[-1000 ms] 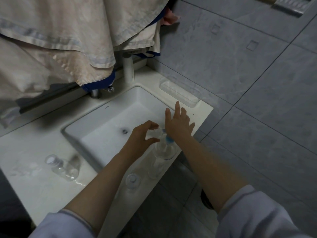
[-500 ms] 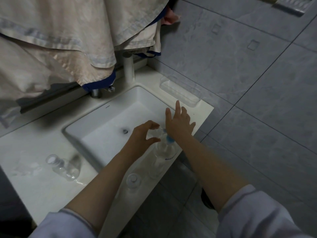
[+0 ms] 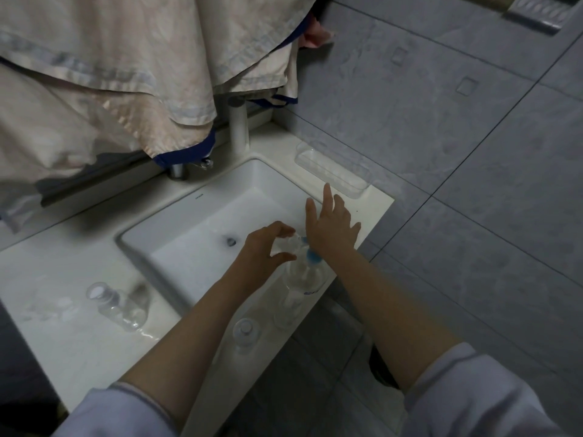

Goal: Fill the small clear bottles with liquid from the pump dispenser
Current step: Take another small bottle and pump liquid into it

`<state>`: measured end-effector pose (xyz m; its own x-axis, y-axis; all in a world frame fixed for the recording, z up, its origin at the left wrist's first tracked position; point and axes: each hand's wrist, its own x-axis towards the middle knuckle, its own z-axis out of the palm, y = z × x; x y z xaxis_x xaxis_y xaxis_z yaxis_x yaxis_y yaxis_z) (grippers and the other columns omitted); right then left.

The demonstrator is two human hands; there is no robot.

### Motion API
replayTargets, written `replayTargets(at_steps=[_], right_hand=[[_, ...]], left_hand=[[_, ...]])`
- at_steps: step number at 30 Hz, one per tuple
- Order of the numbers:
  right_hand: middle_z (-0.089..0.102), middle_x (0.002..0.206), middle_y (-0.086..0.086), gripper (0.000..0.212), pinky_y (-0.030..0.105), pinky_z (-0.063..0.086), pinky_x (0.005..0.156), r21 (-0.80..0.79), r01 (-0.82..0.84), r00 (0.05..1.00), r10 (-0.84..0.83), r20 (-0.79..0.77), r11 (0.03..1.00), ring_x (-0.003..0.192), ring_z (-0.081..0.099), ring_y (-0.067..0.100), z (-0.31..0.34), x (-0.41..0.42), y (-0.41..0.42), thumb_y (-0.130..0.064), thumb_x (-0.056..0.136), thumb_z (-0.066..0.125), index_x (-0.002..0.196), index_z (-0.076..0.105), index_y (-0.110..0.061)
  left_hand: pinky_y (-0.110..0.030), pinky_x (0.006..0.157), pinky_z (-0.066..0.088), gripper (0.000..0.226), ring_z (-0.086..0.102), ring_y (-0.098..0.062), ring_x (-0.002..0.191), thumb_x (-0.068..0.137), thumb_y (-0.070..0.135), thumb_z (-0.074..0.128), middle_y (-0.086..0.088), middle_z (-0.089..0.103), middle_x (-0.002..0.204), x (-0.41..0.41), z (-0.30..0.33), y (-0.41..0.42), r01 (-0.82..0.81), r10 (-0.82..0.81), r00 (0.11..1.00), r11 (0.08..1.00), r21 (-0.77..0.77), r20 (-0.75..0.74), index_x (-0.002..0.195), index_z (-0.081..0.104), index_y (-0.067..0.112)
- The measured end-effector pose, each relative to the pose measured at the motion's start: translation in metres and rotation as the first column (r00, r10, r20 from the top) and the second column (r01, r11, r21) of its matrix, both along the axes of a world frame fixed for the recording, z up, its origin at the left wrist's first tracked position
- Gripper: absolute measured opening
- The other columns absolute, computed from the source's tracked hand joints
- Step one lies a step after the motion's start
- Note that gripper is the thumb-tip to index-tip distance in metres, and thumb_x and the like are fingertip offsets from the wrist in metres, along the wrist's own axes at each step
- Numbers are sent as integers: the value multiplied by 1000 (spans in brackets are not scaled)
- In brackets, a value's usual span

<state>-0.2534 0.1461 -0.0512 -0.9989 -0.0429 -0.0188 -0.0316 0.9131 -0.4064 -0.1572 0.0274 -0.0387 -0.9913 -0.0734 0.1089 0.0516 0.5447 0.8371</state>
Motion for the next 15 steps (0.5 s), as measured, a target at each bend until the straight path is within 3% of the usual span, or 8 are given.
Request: replayTargets(at_steps=[11, 15], right_hand=[[8, 159, 3, 63, 58, -1, 113, 23, -12, 999, 12, 36, 1000, 145, 12, 28, -10, 6, -1, -60, 95, 9, 151, -3, -32], [7, 160, 2, 63, 58, 1, 113, 15, -21, 1000, 20, 21, 1000, 145, 12, 29, -2, -2, -1, -60, 95, 10, 151, -2, -32]], left_hand=[[-15, 89, 39, 38, 58, -16, 106, 80, 16, 70, -7, 63, 114, 3, -10, -2, -2, 2, 1000, 1000, -14, -11, 114, 57, 5], [-26, 93, 46, 38, 60, -20, 103, 79, 16, 70, -11, 64, 112, 2, -6, -2, 5, -5, 999, 1000, -12, -36, 112, 57, 3]])
